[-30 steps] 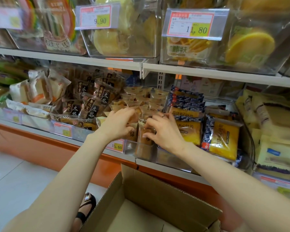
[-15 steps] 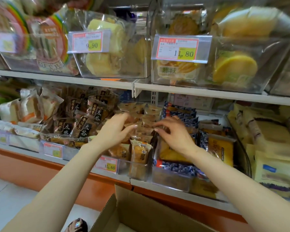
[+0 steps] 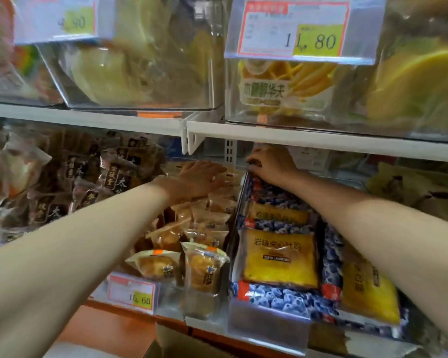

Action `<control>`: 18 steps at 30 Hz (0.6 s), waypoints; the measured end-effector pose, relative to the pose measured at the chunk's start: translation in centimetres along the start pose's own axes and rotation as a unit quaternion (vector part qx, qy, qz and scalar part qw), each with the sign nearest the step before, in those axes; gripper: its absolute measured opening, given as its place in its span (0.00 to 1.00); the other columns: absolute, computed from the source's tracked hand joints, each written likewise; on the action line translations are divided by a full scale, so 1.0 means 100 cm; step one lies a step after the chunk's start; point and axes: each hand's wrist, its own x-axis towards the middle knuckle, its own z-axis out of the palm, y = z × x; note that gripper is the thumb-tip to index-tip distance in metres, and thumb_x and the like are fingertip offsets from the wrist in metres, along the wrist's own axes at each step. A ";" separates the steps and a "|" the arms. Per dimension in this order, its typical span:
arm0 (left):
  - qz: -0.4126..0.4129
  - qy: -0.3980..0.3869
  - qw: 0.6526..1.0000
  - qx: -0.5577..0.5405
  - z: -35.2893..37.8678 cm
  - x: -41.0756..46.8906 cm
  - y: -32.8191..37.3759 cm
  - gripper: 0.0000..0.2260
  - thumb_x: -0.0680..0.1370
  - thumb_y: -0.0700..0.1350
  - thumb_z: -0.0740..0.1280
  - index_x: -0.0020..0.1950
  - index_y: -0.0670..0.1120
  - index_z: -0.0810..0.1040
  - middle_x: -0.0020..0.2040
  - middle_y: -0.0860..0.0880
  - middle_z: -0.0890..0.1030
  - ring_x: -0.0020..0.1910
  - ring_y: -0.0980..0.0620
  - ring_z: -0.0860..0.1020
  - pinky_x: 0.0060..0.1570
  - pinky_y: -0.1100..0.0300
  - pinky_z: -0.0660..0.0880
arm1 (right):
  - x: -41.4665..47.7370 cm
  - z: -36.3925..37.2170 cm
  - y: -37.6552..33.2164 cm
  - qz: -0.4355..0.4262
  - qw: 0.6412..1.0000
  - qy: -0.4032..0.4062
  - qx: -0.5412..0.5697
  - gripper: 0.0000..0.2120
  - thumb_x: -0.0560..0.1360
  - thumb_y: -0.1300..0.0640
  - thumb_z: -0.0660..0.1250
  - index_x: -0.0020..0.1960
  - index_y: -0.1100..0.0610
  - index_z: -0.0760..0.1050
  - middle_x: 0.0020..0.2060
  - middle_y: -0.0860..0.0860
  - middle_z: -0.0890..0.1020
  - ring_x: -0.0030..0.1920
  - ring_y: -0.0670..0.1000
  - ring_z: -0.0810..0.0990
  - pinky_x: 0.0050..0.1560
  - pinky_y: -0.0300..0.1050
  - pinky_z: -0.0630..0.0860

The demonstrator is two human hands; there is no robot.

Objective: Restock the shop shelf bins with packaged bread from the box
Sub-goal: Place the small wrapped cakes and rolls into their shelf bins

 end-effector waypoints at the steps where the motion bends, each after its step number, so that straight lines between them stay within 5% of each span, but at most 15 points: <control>1: -0.001 -0.011 1.000 0.000 0.001 0.006 -0.004 0.23 0.79 0.61 0.52 0.73 0.55 0.63 0.75 0.52 0.61 0.75 0.48 0.57 0.73 0.45 0.52 | 0.008 0.004 0.001 0.003 1.000 -0.012 0.009 0.13 0.77 0.50 0.65 0.59 0.54 0.80 0.60 0.53 0.78 0.60 0.54 0.74 0.55 0.44 0.68; 8: 0.018 0.021 0.999 -0.034 -0.011 0.015 -0.009 0.17 0.80 0.55 0.57 0.63 0.49 0.77 0.66 0.49 0.73 0.65 0.48 0.71 0.67 0.49 0.64 | 0.041 0.017 -0.013 0.059 0.991 -0.116 0.020 0.16 0.72 0.42 0.70 0.51 0.53 0.82 0.48 0.48 0.81 0.46 0.49 0.77 0.38 0.37 0.67; 13: 0.000 0.116 0.985 -0.128 -0.007 0.013 -0.008 0.12 0.79 0.45 0.63 0.60 0.44 0.76 0.66 0.46 0.70 0.63 0.46 0.71 0.63 0.55 0.68 | 0.041 0.020 -0.014 0.053 0.994 -0.090 0.040 0.13 0.71 0.45 0.72 0.49 0.53 0.83 0.52 0.50 0.83 0.50 0.49 0.79 0.46 0.43 0.74; 15: -0.034 0.149 0.969 -0.195 -0.006 0.014 -0.009 0.17 0.78 0.43 0.65 0.66 0.46 0.70 0.62 0.47 0.73 0.60 0.45 0.74 0.61 0.53 0.71 | 0.041 0.020 -0.013 0.061 0.992 -0.050 0.095 0.11 0.70 0.49 0.73 0.47 0.55 0.83 0.50 0.50 0.83 0.47 0.49 0.79 0.44 0.42 0.72; 18: -0.080 0.130 0.941 -0.301 -0.005 0.018 -0.013 0.20 0.77 0.44 0.66 0.67 0.46 0.67 0.58 0.45 0.74 0.57 0.45 0.75 0.60 0.51 0.73 | 0.041 0.017 -0.017 0.067 0.973 -0.012 0.221 0.09 0.70 0.55 0.74 0.47 0.59 0.83 0.50 0.51 0.82 0.50 0.50 0.78 0.53 0.45 0.74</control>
